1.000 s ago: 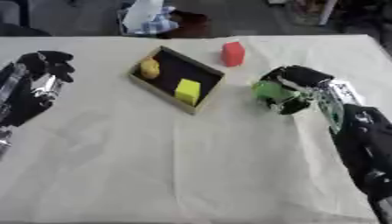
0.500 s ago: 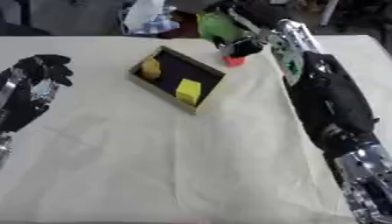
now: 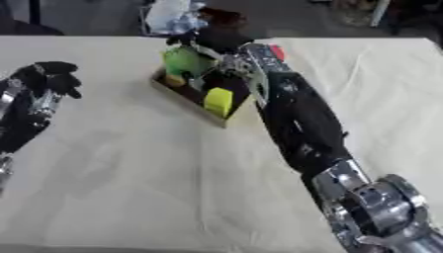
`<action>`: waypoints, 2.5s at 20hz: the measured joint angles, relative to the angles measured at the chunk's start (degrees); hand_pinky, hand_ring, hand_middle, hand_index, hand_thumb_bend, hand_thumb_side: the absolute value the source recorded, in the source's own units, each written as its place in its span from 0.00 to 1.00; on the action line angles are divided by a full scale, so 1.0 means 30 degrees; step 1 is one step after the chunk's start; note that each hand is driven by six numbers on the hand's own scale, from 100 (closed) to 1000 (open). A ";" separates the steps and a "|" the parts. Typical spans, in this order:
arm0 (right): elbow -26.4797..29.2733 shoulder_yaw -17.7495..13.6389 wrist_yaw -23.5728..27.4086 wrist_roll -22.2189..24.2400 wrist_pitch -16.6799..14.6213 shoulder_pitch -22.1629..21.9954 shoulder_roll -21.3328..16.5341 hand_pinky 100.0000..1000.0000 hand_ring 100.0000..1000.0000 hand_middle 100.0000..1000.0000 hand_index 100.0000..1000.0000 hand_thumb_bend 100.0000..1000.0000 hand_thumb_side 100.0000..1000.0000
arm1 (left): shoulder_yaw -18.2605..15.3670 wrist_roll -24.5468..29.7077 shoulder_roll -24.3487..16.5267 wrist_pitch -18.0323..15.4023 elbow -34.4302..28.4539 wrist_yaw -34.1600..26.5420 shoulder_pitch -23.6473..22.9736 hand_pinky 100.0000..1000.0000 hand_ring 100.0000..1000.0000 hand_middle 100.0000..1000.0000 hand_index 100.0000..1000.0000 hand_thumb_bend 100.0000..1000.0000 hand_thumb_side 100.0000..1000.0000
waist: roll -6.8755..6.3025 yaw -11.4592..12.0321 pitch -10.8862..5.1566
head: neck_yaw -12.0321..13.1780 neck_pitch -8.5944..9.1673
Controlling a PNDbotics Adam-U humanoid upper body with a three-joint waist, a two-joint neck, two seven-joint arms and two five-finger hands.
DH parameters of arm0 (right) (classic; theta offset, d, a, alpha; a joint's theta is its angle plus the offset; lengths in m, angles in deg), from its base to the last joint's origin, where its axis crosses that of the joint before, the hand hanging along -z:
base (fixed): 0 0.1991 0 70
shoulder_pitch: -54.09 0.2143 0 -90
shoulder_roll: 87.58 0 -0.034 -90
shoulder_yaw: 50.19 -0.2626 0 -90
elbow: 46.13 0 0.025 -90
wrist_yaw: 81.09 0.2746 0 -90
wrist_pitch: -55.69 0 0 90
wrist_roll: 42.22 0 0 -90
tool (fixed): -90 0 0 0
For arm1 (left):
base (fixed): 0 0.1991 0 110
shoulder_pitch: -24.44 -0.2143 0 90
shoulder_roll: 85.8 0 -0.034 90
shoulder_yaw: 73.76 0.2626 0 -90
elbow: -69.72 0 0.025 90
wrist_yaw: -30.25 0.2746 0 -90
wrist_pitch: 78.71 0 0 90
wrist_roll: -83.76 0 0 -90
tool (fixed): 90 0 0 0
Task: Pick up objects on the table and place them in the box.
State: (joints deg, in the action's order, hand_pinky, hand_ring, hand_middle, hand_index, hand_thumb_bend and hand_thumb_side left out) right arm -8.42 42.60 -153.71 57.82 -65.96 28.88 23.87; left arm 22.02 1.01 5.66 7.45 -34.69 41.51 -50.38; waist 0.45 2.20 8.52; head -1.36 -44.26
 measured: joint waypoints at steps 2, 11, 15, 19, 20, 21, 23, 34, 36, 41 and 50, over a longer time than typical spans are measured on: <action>-0.0212 -0.0265 -0.0850 -0.0181 0.0557 -0.0092 0.0339 0.77 0.66 0.59 0.96 0.00 0.12 | 0.0077 0.0034 0.0013 -0.0009 -0.0001 -0.0051 0.0016 0.74 0.50 0.52 0.75 0.00 0.67 | 0.0000 0.0106 0.0017 | -0.0137 0.0000; -0.0713 -0.1302 -0.4889 -0.1534 0.3781 -0.0109 0.1038 0.79 0.74 0.74 0.99 0.00 0.15 | 0.0233 0.0189 0.0174 0.0004 -0.0001 -0.0078 0.0096 0.74 0.50 0.52 0.75 0.00 0.68 | 0.0000 0.0367 0.0106 | -0.0589 0.0002; -0.1054 -0.1524 -0.5744 -0.1441 0.4412 -0.0110 0.1116 0.82 0.82 0.87 1.00 0.00 0.37 | 0.0235 0.0218 0.0177 -0.0014 0.0003 -0.0079 0.0096 0.75 0.50 0.52 0.75 0.00 0.67 | 0.0000 0.0399 0.0106 | -0.0601 0.0004; -0.1442 -0.1640 -0.5755 -0.0656 0.4416 -0.0106 0.1100 0.84 0.87 0.94 1.00 0.00 0.59 | 0.0236 0.0251 0.0186 0.0000 0.0018 -0.0079 0.0095 0.75 0.50 0.52 0.75 0.00 0.67 | 0.0000 0.0340 0.0106 | -0.0601 0.0010; -0.1486 -0.1649 -0.5647 -0.0475 0.4366 -0.0104 0.1085 0.85 0.88 0.95 1.00 0.00 0.63 | 0.0236 0.0258 0.0191 0.0005 0.0022 -0.0078 0.0094 0.75 0.50 0.52 0.75 0.00 0.67 | 0.0000 0.0332 0.0106 | -0.0601 0.0012; -0.1488 -0.1669 -0.5515 -0.0328 0.4313 -0.0092 0.1071 0.85 0.88 0.95 1.00 0.00 0.64 | 0.0236 0.0264 0.0216 0.0008 0.0027 -0.0077 0.0094 0.75 0.50 0.52 0.75 0.00 0.67 | 0.0000 0.0332 0.0106 | -0.0602 0.0014; -0.1487 -0.1743 -0.5103 -0.0161 0.4175 -0.0068 0.0981 0.87 0.90 0.98 1.00 0.00 0.69 | 0.0236 0.0271 0.0278 0.0011 0.0050 -0.0077 0.0092 0.75 0.50 0.52 0.75 0.00 0.67 | 0.0000 0.0323 0.0106 | -0.0617 0.0018; -0.1414 -0.1752 -0.3858 0.0518 0.3998 0.0370 0.0374 0.90 0.97 1.00 1.00 0.00 0.75 | 0.0235 0.0321 0.0327 0.0014 0.0066 -0.0053 0.0039 0.75 0.50 0.52 0.75 0.00 0.67 | 0.0000 0.0283 0.0106 | -0.0773 0.0161; -0.1395 -0.1777 -0.4023 0.0495 0.4259 0.0411 0.0322 0.90 0.97 1.00 1.00 0.00 0.75 | 0.0235 0.0322 0.0327 0.0014 0.0066 -0.0053 0.0038 0.75 0.50 0.52 0.75 0.00 0.67 | 0.0000 0.0283 0.0106 | -0.0779 0.0166; -0.1300 -0.2011 -0.4179 0.0293 0.4493 0.0472 0.0253 0.91 0.93 0.99 1.00 0.00 0.67 | 0.0232 0.0323 0.0328 0.0014 0.0069 -0.0053 -0.0015 0.75 0.50 0.52 0.75 0.00 0.68 | 0.0000 0.0232 0.0106 | -0.0789 0.0168; -0.0572 -0.4185 -0.2152 -0.0772 0.4262 0.1958 -0.1577 0.91 0.91 0.98 1.00 0.00 0.54 | 0.0228 0.0317 0.0336 0.0009 0.0074 -0.0042 -0.0073 0.75 0.50 0.52 0.75 0.00 0.69 | 0.0000 0.0263 0.0260 | -0.0950 0.0327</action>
State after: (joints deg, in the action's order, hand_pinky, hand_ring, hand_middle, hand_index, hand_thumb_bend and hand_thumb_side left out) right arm -10.14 30.05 -160.17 55.50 -53.18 34.75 19.14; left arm 22.71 1.97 6.66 7.48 -34.46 41.39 -50.60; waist 0.45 2.99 9.30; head -4.21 -43.28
